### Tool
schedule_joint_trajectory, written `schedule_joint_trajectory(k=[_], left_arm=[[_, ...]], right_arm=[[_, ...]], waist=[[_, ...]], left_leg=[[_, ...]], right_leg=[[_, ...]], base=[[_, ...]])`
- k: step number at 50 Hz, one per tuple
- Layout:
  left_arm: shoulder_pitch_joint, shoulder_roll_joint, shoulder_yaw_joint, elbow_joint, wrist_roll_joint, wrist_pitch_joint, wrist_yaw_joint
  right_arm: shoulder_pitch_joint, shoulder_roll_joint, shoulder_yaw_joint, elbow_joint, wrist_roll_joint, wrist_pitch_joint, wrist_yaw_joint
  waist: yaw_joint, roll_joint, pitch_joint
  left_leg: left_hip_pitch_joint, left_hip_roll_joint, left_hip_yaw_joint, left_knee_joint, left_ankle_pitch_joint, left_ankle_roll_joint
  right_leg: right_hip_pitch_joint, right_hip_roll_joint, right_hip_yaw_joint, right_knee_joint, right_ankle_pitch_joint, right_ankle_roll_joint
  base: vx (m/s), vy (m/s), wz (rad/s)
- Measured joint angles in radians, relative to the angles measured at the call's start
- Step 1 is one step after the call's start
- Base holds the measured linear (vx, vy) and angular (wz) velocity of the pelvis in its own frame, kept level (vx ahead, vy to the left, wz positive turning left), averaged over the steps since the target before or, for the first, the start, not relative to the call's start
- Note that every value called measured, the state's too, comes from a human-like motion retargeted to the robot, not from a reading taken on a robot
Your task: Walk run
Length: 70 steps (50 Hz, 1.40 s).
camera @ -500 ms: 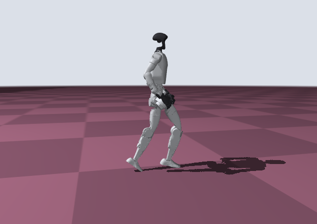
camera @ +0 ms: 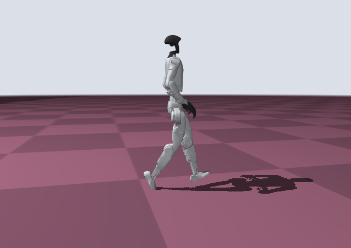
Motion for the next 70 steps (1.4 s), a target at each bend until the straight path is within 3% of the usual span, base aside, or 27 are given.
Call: schedule_joint_trajectory(k=[2, 3, 5, 7, 8, 10, 13, 16, 20, 23, 25, 27, 28, 30, 32, 35, 40, 45, 47, 48, 50, 52, 53, 55, 57, 62, 70], left_arm=[[-0.026, 0.0, -0.001, -0.002, -0.046, -0.006, -0.011], [-0.038, 0.008, 0.006, -0.009, -0.061, -0.004, -0.03], [-0.062, 0.011, 0.015, -0.031, -0.064, 0.017, -0.064], [-0.056, 0.012, 0.015, -0.047, -0.045, 0.036, -0.066], [-0.032, -0.002, -0.02, -0.032, -0.014, 0.041, -0.052], [-0.074, -0.04, 0.098, 0.032, 0.054, 0.028, -0.096], [-0.059, -0.066, 0.029, 0.053, 0.037, 0.087, -0.134], [-0.049, -0.055, -0.047, 0.013, -0.05, 0.063, -0.085], [-0.045, -0.024, -0.081, -0.043, -0.066, 0.022, -0.096], [-0.022, -0.023, -0.072, -0.066, -0.055, 0.042, -0.096], [-0.017, -0.033, -0.07, -0.059, -0.071, 0.05, -0.086], [-0.011, -0.031, -0.042, -0.025, -0.087, 0.052, -0.111], [-0.01, -0.037, -0.032, 0.01, -0.068, 0.054, -0.127], [-0.087, -0.055, -0.006, 0.057, 0.028, 0.076, -0.184], [-0.08, -0.088, 0.038, 0.043, 0.089, 0.111, -0.186], [-0.032, -0.116, 0.08, -0.025, 0.079, 0.042, -0.065], [-0.002, -0.072, 0.079, -0.042, -0.025, -0.064, 0.009], [-0.029, -0.004, 0.058, -0.022, -0.103, -0.02, -0.043], [-0.048, 0.014, 0.045, 0.003, -0.11, -0.01, -0.055], [-0.063, 0.023, 0.045, 0.023, -0.097, 0.002, -0.072], [-0.089, 0.026, 0.046, 0.059, -0.039, 0.048, -0.112], [-0.092, -0.021, 0.1, 0.09, 0.02, 0.113, -0.098], [-0.084, -0.04, 0.116, 0.088, 0.017, 0.127, -0.103], [-0.07, -0.058, 0.108, 0.073, -0.006, 0.137, -0.094], [-0.066, -0.073, 0.092, 0.077, -0.009, 0.139, -0.102], [-0.073, -0.043, 0.003, 0.073, 0.038, 0.169, -0.142], [-0.113, 0.02, -0.038, 0.066, 0.12, 0.135, -0.085]], right_arm=[[0.006, 0.025, -0.009, 0.004, -0.007, 0.013, -0.054], [0.002, 0.035, -0.005, 0.009, 0.001, 0.021, -0.069], [-0.013, 0.036, -0.001, 0.017, 0.017, 0.035, -0.065], [0.007, 0.033, -0.003, 0.016, -0.005, 0.039, -0.024], [0.055, 0.044, -0.03, 0.035, -0.043, 0.04, -0.005], [0.059, 0.046, -0.078, 0.055, -0.089, -0.001, 0.051], [0.109, 0.031, -0.067, 0.033, -0.017, -0.008, 0.029], [0.15, 0.056, -0.113, -0.004, 0.081, -0.04, -0.129], [0.133, 0.089, -0.149, 0.007, 0.191, -0.123, -0.213], [0.104, 0.084, -0.146, 0.025, 0.166, -0.06, -0.171], [0.085, 0.068, -0.134, 0.017, 0.131, -0.038, -0.103], [0.079, 0.053, -0.072, 0.005, 0.114, -0.012, -0.05], [0.082, 0.054, -0.038, 0.016, 0.113, 0.008, -0.05], [0.013, 0.093, -0.141, 0.093, 0.121, -0.011, -0.032], [0.005, 0.118, -0.162, 0.158, 0.195, -0.022, -0.042], [0.035, 0.143, -0.131, 0.243, 0.277, -0.056, -0.044], [0.051, 0.061, -0.079, 0.199, 0.145, 0.067, -0.025], [0.029, 0.0, -0.037, 0.121, 0.011, 0.049, -0.047], [0.021, -0.007, -0.01, 0.128, 0.033, 0.02, -0.044], [0.014, 0.0, 0.002, 0.141, 0.052, 0.002, -0.022], [-0.004, 0.039, -0.029, 0.178, 0.087, -0.012, 0.055], [-0.025, 0.073, -0.041, 0.208, 0.09, 0.009, 0.136], [-0.022, 0.077, -0.032, 0.209, 0.091, 0.021, 0.152], [-0.023, 0.066, -0.021, 0.186, 0.079, 0.031, 0.135], [-0.03, 0.042, -0.017, 0.144, 0.021, 0.046, 0.037], [-0.027, 0.053, -0.047, 0.075, -0.006, 0.019, -0.105], [-0.055, 0.032, -0.004, 0.046, -0.148, 0.081, -0.064]], waist=[[-0.023, 0.011, 0.037], [-0.015, 0.052, 0.056], [0.015, 0.139, 0.096], [-0.001, 0.113, 0.068], [-0.008, 0.098, 0.035], [-0.092, 0.072, -0.012], [-0.14, 0.115, -0.073], [-0.222, 0.145, -0.072], [-0.325, 0.126, -0.055], [-0.334, 0.101, -0.036], [-0.337, 0.033, -0.018], [-0.311, 0.012, -0.041], [-0.296, 0.023, -0.026], [-0.244, 0.054, 0.004], [-0.232, 0.046, -0.022], [-0.188, 0.037, -0.032], [-0.06, 0.02, 0.023], [-0.032, 0.006, 0.076], [-0.005, -0.001, 0.072], [0.02, -0.017, 0.064], [0.005, -0.04, 0.047], [-0.044, 0.012, 0.04], [-0.061, 0.037, 0.045], [-0.051, 0.109, 0.045], [-0.078, 0.149, 0.03], [-0.146, 0.185, 0.023], [-0.247, 0.088, 0.051]], left_leg=[[0.026, -0.004, -0.004, -0.064, -0.024, -0.009], [0.03, 0.043, -0.04, -0.059, -0.021, -0.029], [0.031, 0.156, -0.153, 0.042, 0.075, 0.018], [-0.013, 0.087, -0.261, 0.281, -0.009, 0.23], [-0.002, -0.009, -0.417, 0.395, -0.076, 0.213], [-0.053, 0.063, -0.233, 0.575, -0.183, 0.191], [0.14, 0.061, -0.202, 0.463, -0.205, 0.137], [0.295, 0.037, -0.244, 0.315, 0.013, 0.035], [0.515, 0.035, -0.207, 0.178, 0.344, -0.088], [0.626, 0.031, -0.268, 0.217, 0.489, -0.191], [0.641, -0.006, -0.282, 0.38, 0.552, -0.227], [0.561, 0.054, -0.158, 0.623, 0.525, -0.171], [0.54, 0.12, -0.093, 0.747, 0.443, -0.087], [0.347, 0.204, -0.154, 0.996, 0.272, -0.018], [0.256, 0.157, -0.137, 0.974, 0.166, 0.014], [0.129, 0.068, -0.111, 0.782, 0.038, 0.042], [0.064, -0.014, -0.099, 0.23, -0.038, 0.08], [0.058, -0.059, 0.065, -0.088, -0.098, 0.086], [0.047, -0.038, 0.098, -0.052, -0.026, 0.167], [0.044, 0.009, 0.153, 0.021, 0.043, 0.218], [0.048, 0.044, 0.143, 0.161, -0.046, 0.235], [-0.075, 0.005, -0.22, 0.321, -0.097, 0.235], [-0.042, 0.075, -0.121, 0.381, -0.138, 0.235], [0.043, 0.132, -0.077, 0.383, -0.184, 0.235], [0.107, 0.089, -0.151, 0.307, -0.162, 0.235], [0.252, 0.02, -0.256, 0.134, -0.026, 0.226], [0.452, -0.121, -0.519, 0.099, -0.026, 0.235]], right_leg=[[0.033, 0.056, 0.061, 0.122, 0.0, 0.041], [0.06, 0.127, 0.078, 0.127, 0.0, 0.029], [0.105, 0.159, -0.01, 0.219, -0.066, -0.058], [0.04, 0.098, -0.059, 0.419, -0.19, -0.131], [-0.015, 0.059, -0.092, 0.589, -0.307, -0.186], [-0.267, -0.014, 0.012, 0.851, -0.485, -0.212], [-0.478, 0.015, 0.133, 0.722, -0.537, -0.144], [-0.584, -0.04, 0.15, 0.384, -0.531, -0.088], [-0.612, -0.098, 0.27, -0.127, -0.564, 0.09], [-0.592, -0.156, 0.363, -0.289, -0.665, 0.214], [-0.568, -0.212, 0.33, -0.229, -0.542, 0.228], [-0.596, -0.214, 0.195, -0.054, -0.46, 0.061], [-0.596, -0.077, 0.419, 0.073, -0.564, 0.009], [-0.574, -0.173, 0.157, 0.126, -0.617, -0.029], [-0.524, -0.149, 0.212, 0.102, -0.649, -0.01], [-0.412, -0.124, 0.206, -0.024, -0.597, 0.003], [-0.178, -0.105, -0.021, -0.244, -0.427, 0.064], [-0.018, -0.035, -0.118, -0.277, -0.475, 0.021], [0.019, -0.009, -0.106, -0.237, -0.485, -0.005], [0.036, 0.002, -0.077, -0.2, -0.459, -0.019], [0.037, 0.011, -0.136, -0.085, -0.296, -0.016], [-0.076, 0.04, -0.075, 0.141, -0.097, -0.003], [-0.137, 0.069, 0.007, 0.276, -0.052, -0.009], [-0.249, 0.113, 0.084, 0.472, -0.092, -0.024], [-0.331, 0.097, 0.093, 0.527, -0.232, -0.024], [-0.467, -0.018, 0.158, 0.337, -0.442, -0.018], [-0.54, -0.081, 0.455, -0.233, -0.514, 0.136]], base=[[2.1, -0.31, 0.53], [2.21, -0.34, -0.13], [2.22, -0.36, -0.65], [2.1, -0.3, -0.13], [2.58, -0.03, 0.39], [2.04, -0.05, 0.13], [1.91, -0.15, 0.29], [1.69, -0.18, 1.02], [1.44, -0.26, 1.08], [1.71, -0.44, 0.67], [1.71, -0.53, 0.55], [1.75, -0.75, 0.23], [1.45, -0.62, 0.86], [1.08, -0.27, 1.51], [1.23, -0.13, 0.74], [0.98, -0.04, 0.3], [0.79, -0.11, 0.26], [1.1, -0.15, 0.43], [1.01, -0.35, -0.29], [1.2, -0.68, -0.42], [1.16, -0.52, 0.42], [1.06, 0.44, 0.82], [1.13, 0.43, 0.66], [1.03, 0.33, 0.8], [0.75, 0.29, 1.47], [0.75, 0.23, 2.26], [0.73, -0.07, 2.32]])
